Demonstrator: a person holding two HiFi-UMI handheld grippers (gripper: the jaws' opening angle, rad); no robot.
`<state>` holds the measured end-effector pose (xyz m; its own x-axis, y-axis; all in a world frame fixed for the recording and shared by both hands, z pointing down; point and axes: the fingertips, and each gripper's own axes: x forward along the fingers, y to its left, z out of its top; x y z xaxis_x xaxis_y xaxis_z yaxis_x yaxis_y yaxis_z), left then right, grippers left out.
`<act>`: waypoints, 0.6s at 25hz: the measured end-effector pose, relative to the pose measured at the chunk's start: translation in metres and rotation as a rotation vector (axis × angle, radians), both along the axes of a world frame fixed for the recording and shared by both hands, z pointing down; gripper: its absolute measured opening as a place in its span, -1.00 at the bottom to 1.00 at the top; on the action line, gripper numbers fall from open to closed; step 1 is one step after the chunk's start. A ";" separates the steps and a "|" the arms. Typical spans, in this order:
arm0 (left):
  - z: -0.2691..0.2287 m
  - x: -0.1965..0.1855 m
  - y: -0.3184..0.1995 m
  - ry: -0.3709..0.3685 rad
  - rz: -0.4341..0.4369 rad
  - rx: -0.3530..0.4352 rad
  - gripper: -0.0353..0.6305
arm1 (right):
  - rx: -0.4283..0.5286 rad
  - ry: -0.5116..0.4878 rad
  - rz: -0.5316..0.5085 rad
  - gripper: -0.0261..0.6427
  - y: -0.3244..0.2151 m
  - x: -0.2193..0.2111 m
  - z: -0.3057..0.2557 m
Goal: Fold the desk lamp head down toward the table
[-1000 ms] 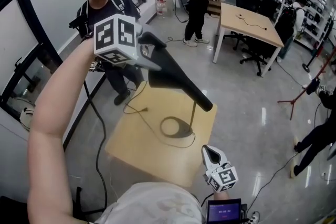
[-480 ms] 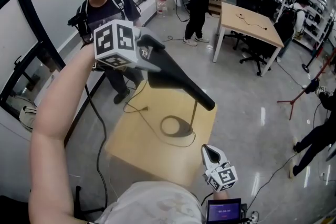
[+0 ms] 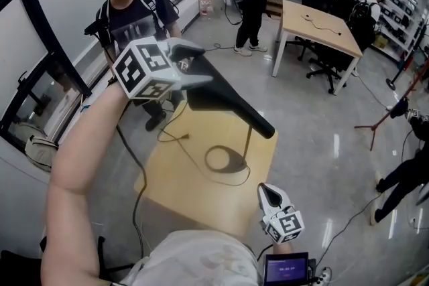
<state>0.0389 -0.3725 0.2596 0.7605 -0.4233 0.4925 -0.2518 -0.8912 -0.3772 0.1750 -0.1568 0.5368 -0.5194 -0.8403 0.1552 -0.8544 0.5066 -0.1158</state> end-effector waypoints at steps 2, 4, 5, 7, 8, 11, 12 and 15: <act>-0.005 -0.006 -0.006 0.032 -0.054 0.012 -0.08 | -0.002 0.002 -0.001 -0.89 0.000 0.000 -0.001; -0.008 -0.013 -0.011 0.059 -0.098 0.011 -0.07 | -0.006 -0.001 0.002 -0.89 0.001 0.002 0.001; -0.008 -0.015 -0.013 0.076 -0.115 -0.005 -0.08 | -0.007 -0.004 0.004 -0.89 0.001 0.003 0.003; -0.006 -0.017 -0.014 0.110 -0.138 -0.048 -0.16 | -0.009 -0.006 0.004 -0.89 0.002 0.003 0.005; -0.006 -0.018 -0.014 0.127 -0.147 -0.068 -0.21 | -0.010 -0.004 0.001 -0.89 0.002 0.001 0.004; -0.004 -0.023 -0.014 0.169 -0.170 -0.104 -0.28 | -0.008 -0.003 0.000 -0.89 0.001 -0.004 0.004; -0.004 -0.024 -0.013 0.180 -0.176 -0.114 -0.29 | -0.008 -0.002 0.000 -0.89 0.002 -0.004 0.004; -0.002 -0.023 -0.011 0.208 -0.197 -0.133 -0.29 | -0.009 0.003 -0.001 -0.89 0.003 -0.002 0.002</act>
